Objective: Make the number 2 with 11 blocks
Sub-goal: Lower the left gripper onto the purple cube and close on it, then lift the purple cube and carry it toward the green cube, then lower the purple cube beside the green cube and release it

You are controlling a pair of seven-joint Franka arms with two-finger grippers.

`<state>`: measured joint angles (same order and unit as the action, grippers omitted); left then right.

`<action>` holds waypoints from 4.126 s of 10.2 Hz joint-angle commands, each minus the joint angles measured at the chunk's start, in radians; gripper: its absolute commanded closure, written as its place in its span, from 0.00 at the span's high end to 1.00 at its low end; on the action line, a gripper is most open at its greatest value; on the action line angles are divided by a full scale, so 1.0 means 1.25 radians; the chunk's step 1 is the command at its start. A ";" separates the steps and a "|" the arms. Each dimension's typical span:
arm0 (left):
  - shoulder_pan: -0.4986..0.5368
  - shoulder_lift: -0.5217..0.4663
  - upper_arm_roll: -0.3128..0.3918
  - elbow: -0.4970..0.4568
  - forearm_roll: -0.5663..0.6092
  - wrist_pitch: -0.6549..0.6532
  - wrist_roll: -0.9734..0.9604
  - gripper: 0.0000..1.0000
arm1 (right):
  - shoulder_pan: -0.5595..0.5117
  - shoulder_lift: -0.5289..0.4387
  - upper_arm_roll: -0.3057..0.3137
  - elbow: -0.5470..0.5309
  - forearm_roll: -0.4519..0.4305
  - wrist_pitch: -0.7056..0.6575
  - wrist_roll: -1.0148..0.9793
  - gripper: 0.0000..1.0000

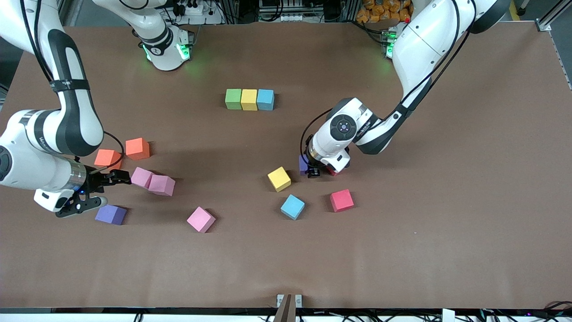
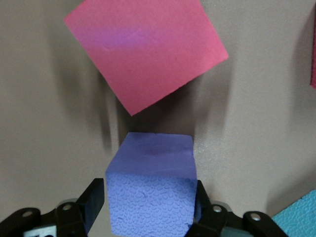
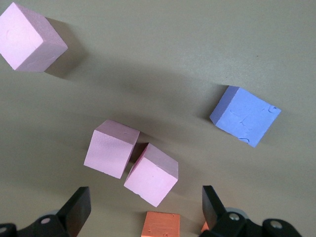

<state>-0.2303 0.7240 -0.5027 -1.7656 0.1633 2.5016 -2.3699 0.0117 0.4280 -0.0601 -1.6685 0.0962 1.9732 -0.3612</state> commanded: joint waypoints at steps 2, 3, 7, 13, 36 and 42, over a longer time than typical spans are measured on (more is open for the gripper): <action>0.001 -0.007 0.001 -0.013 0.015 0.008 0.002 0.58 | -0.007 0.000 0.008 0.003 0.002 -0.004 -0.007 1.00; 0.001 -0.007 0.001 -0.017 0.024 0.008 0.002 0.24 | -0.007 0.000 0.008 0.003 0.002 -0.004 -0.007 1.00; 0.001 -0.020 -0.004 -0.007 0.035 0.005 0.083 0.00 | -0.007 0.000 0.008 0.005 0.002 -0.004 -0.007 1.00; -0.183 -0.024 -0.010 0.044 0.040 0.006 0.529 0.00 | -0.009 0.000 0.008 0.005 0.003 -0.004 -0.007 1.00; -0.321 -0.011 0.039 0.123 -0.088 -0.259 1.037 0.00 | -0.012 0.000 0.008 0.003 0.003 -0.002 -0.007 1.00; -0.353 0.025 0.078 0.177 -0.089 -0.259 1.030 0.00 | -0.012 0.000 0.008 0.003 0.003 -0.002 -0.007 1.00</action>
<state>-0.6514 0.7438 -0.4230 -1.5755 0.0765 2.1914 -1.0864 0.0110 0.4285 -0.0611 -1.6681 0.0966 1.9734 -0.3612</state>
